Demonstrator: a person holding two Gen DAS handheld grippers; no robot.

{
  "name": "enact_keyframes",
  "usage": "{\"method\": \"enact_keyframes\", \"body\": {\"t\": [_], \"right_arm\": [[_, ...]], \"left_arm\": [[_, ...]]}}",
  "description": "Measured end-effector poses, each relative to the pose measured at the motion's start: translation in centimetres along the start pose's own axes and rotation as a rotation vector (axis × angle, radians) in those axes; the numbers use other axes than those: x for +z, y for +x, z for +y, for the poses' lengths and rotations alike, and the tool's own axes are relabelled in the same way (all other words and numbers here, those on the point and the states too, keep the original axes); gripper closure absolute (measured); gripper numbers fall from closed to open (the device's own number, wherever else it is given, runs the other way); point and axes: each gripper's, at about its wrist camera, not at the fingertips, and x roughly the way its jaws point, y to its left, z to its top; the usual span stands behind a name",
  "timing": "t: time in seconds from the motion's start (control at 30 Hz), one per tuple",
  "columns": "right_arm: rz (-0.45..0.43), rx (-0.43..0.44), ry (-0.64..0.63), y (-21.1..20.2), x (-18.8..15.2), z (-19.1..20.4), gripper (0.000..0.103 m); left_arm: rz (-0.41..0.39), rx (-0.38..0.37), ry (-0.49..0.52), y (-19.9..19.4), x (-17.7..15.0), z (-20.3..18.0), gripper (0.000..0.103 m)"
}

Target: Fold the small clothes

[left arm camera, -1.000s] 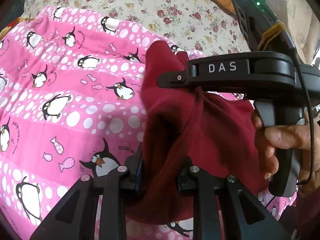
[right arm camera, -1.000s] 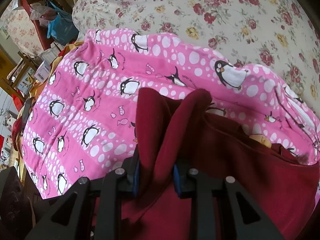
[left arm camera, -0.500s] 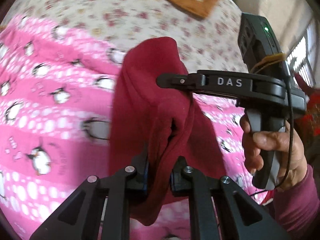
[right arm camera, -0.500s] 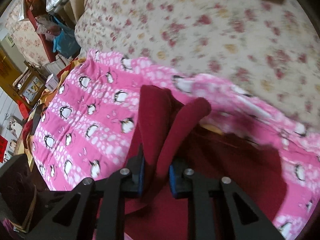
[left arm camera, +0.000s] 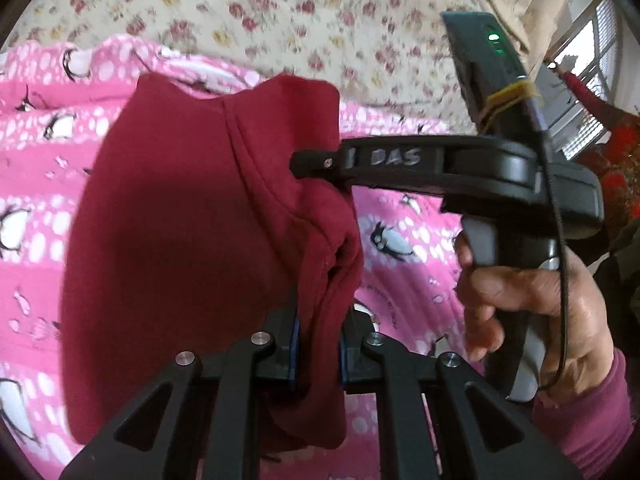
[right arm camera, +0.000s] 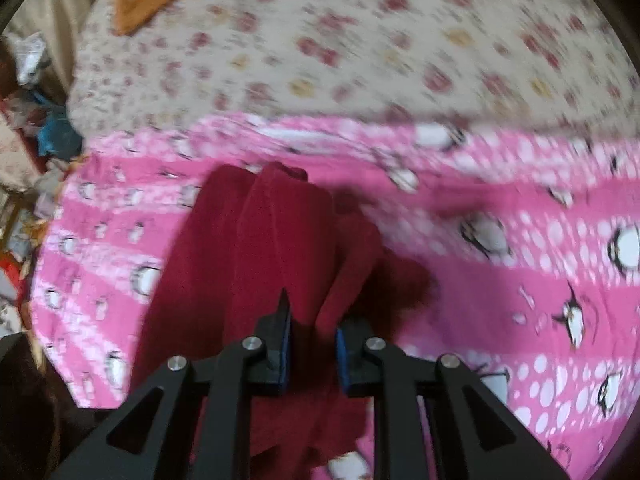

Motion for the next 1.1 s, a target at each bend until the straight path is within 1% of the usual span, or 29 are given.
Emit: {"method": "enact_keyframes", "body": {"t": [0.03, 0.07, 0.1, 0.13, 0.17, 0.23, 0.3, 0.37, 0.4, 0.43, 0.53, 0.57, 0.63, 0.67, 0.7, 0.73, 0.83, 0.87, 0.9, 0.93, 0.97, 1.03, 1.1], "right_arm": [[0.007, 0.0, 0.023, 0.8, -0.4, -0.7, 0.083], [-0.001, 0.005, 0.051, 1.1, -0.8, -1.0, 0.078], [-0.015, 0.011, 0.071, 0.9, -0.9, -1.5, 0.068], [-0.032, 0.013, 0.083, 0.5, -1.1, -1.7, 0.064], [-0.048, -0.002, 0.088, -0.3, -1.2, -1.7, 0.059], [-0.073, -0.045, 0.069, -2.1, -1.5, -1.1, 0.058], [-0.107, -0.022, 0.043, -4.0, -1.9, 0.0, 0.058], [-0.132, 0.031, 0.001, -5.9, -2.6, 1.7, 0.058], [-0.137, 0.049, -0.026, -6.4, -3.1, 2.5, 0.058], [-0.136, 0.062, -0.061, -6.7, -3.5, 3.5, 0.058], [-0.103, 0.072, -0.179, -6.4, -5.2, 6.4, 0.059], [-0.078, 0.054, -0.226, -5.7, -5.9, 7.2, 0.059], [-0.043, -0.067, -0.289, -4.2, -7.3, 7.5, 0.064], [-0.027, -0.136, -0.306, -3.2, -7.9, 6.9, 0.074], [-0.02, -0.18, -0.304, -2.4, -8.2, 6.2, 0.078], [-0.019, -0.19, -0.285, -2.0, -8.5, 5.5, 0.078], [-0.048, -0.084, -0.181, -3.3, -8.3, 3.7, 0.077], [-0.066, -0.039, -0.144, -4.2, -7.9, 3.3, 0.071], [-0.087, -0.022, -0.109, -4.9, -7.5, 2.9, 0.059], [-0.115, -0.017, -0.07, -5.4, -7.2, 2.3, 0.052], [-0.152, -0.021, -0.014, -5.9, -6.6, 1.5, 0.042], [-0.173, -0.031, 0.054, -5.2, -5.5, 0.3, 0.04], [-0.141, -0.016, 0.099, -3.2, -4.4, -0.7, 0.04]], "left_arm": [[0.012, 0.005, 0.004, 0.1, 0.0, 0.0, 0.103], [0.021, 0.01, 0.018, -0.1, 0.1, -0.1, 0.103], [0.033, 0.01, 0.039, -0.7, 0.1, -0.3, 0.103], [0.046, 0.001, 0.067, -1.7, 0.2, -0.5, 0.097], [0.042, -0.001, 0.081, -2.9, 0.0, -0.1, 0.094], [0.008, 0.001, 0.105, -5.4, -0.4, 0.5, 0.088], [-0.033, 0.036, 0.119, -7.4, -0.7, 1.5, 0.085], [-0.072, 0.116, 0.115, -8.6, -0.9, 3.1, 0.085], [-0.082, 0.152, 0.101, -8.8, -0.9, 3.9, 0.085], [-0.086, 0.171, 0.079, -8.8, -1.1, 4.7, 0.085], [-0.066, 0.195, -0.018, -7.8, -1.9, 7.4, 0.085], [-0.06, 0.193, -0.032, -7.6, -2.2, 8.2, 0.085], [-0.054, 0.204, -0.032, -6.7, -2.6, 8.8, 0.085], [-0.059, 0.216, -0.021, -6.5, -2.8, 8.9, 0.085], [-0.062, 0.221, -0.012, -6.3, -3.1, 8.7, 0.085], [-0.063, 0.224, -0.005, -6.2, -3.3, 8.7, 0.085], [-0.07, 0.238, 0.004, -5.9, -3.1, 8.4, 0.085], [-0.071, 0.237, 0.003, -5.9, -3.2, 8.4, 0.085], [-0.072, 0.236, -0.001, -5.9, -3.0, 8.5, 0.085], [-0.072, 0.233, -0.005, -5.9, -3.0, 8.6, 0.085], [-0.073, 0.231, -0.005, -5.8, -3.0, 8.6, 0.085], [-0.075, 0.232, -0.003, -5.8, -3.0, 8.6, 0.085], [-0.08, 0.237, 0.005, -5.8, -3.1, 8.5, 0.084]]}}
